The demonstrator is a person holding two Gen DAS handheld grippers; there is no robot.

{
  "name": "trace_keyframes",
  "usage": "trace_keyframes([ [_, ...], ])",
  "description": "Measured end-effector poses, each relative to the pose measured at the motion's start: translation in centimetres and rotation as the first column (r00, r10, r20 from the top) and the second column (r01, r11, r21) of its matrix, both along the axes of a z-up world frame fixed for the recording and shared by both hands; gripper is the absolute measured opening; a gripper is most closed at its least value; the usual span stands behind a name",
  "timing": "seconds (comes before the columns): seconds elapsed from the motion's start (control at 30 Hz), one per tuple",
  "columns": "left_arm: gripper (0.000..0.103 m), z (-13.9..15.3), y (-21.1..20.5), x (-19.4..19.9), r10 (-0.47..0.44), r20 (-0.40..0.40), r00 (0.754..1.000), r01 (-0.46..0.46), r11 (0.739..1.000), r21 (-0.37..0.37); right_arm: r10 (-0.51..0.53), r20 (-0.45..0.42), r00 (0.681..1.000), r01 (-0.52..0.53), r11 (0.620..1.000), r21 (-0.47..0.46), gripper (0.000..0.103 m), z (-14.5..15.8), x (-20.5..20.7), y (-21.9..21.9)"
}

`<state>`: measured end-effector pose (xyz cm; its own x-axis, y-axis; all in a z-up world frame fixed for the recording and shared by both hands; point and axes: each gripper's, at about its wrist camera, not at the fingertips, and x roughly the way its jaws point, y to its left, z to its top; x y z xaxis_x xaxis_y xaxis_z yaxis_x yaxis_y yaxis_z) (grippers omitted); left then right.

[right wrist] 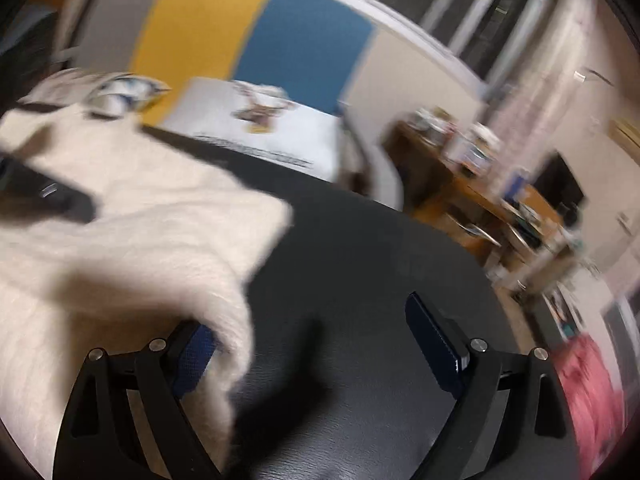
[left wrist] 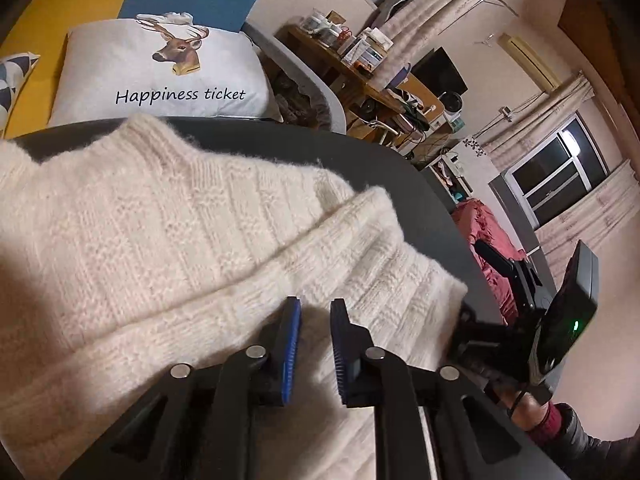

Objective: Fold clothes

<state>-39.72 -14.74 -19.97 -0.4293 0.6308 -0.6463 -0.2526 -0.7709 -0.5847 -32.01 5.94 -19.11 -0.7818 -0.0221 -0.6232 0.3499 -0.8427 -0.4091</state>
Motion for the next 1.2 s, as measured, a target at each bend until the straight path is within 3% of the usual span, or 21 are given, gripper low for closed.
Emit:
trace_keyframes([
  [0.27, 0.011, 0.7, 0.4, -0.4, -0.037, 0.028, 0.999, 0.04, 0.995, -0.097, -0.099, 0.057, 0.993, 0.099, 0.995, -0.003, 0.092, -0.1, 2.3, 1.9],
  [0.33, 0.021, 1.4, 0.7, -0.8, -0.044, 0.04, 0.998, 0.048, 0.994, -0.102, -0.123, 0.071, 0.99, 0.124, 0.992, -0.003, 0.092, -0.1, 2.9, 2.4],
  [0.4, 0.021, 2.6, 1.3, -1.3, -0.059, 0.021, 0.998, 0.061, 0.991, -0.118, -0.148, 0.085, 0.985, 0.149, 0.989, -0.003, 0.092, -0.2, 3.5, 2.9],
  [0.6, 0.025, 5.2, 4.2, -5.4, -0.106, 0.007, 0.994, 0.106, 0.986, -0.131, 0.032, 0.201, 0.979, 0.01, 0.978, -0.207, 0.092, 0.3, 3.0, 2.4],
  [0.8, 0.03, 5.2, 8.1, -10.1, -0.206, 0.089, 0.975, 0.218, 0.962, -0.167, 0.249, 0.272, 0.93, -0.113, 0.895, -0.432, 0.093, 0.9, 2.4, 1.8],
  [1.03, 0.03, 4.1, 10.8, -13.0, -0.274, 0.174, 0.946, 0.296, 0.948, -0.12, 0.477, 0.289, 0.83, -0.188, 0.726, -0.661, 0.093, 1.2, 1.7, 1.2],
  [1.2, 0.03, 2.9, 13.0, -13.1, -0.333, 0.226, 0.915, 0.371, 0.916, -0.152, 0.463, 0.303, 0.833, -0.146, 0.712, -0.687, 0.093, 0.4, 1.5, 1.8],
])
